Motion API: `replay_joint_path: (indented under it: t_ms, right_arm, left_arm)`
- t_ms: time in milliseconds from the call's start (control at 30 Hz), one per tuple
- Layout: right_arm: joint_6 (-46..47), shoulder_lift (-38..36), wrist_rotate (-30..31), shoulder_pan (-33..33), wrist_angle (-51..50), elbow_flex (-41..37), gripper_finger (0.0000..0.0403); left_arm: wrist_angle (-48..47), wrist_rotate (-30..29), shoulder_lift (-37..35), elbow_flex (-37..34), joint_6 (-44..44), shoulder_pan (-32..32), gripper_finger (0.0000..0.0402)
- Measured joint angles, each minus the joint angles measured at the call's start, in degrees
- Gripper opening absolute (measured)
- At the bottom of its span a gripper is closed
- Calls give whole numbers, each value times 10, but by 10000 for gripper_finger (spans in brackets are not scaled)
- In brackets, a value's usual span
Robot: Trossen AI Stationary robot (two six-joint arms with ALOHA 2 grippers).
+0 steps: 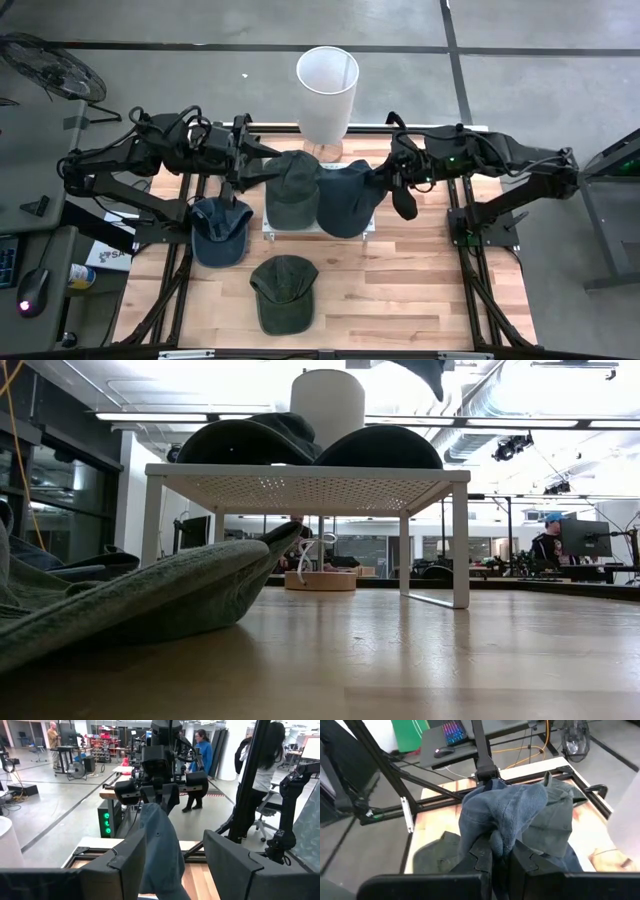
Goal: Pick & Place hat
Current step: Stack the bottom blue cap on the blue cap on the shelf
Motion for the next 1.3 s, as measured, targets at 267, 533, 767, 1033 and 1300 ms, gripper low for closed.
replay_joint_path:
  t_ms: [267, 533, 767, 1033, 1300]
  right_arm:
    - [21, 0, -42, -20, -1, 0, 14]
    - [26, 0, -101, -47, -2, 0, 14]
    - [14, 0, -155, -80, -10, 0, 14]
    - [-14, 2, -209, -115, -34, 0, 14]
    - [-47, 21, -233, -143, -36, 0, 14]
  left_arm:
    - [-9, 1, 0, 0, 0, 0, 195]
    - [-10, 7, 0, 0, 0, 0, 195]
    - [-9, 32, 0, 0, -1, 0, 195]
    - [-9, 47, 0, 0, -4, 0, 195]
    - [-9, 47, 0, 0, -7, 0, 195]
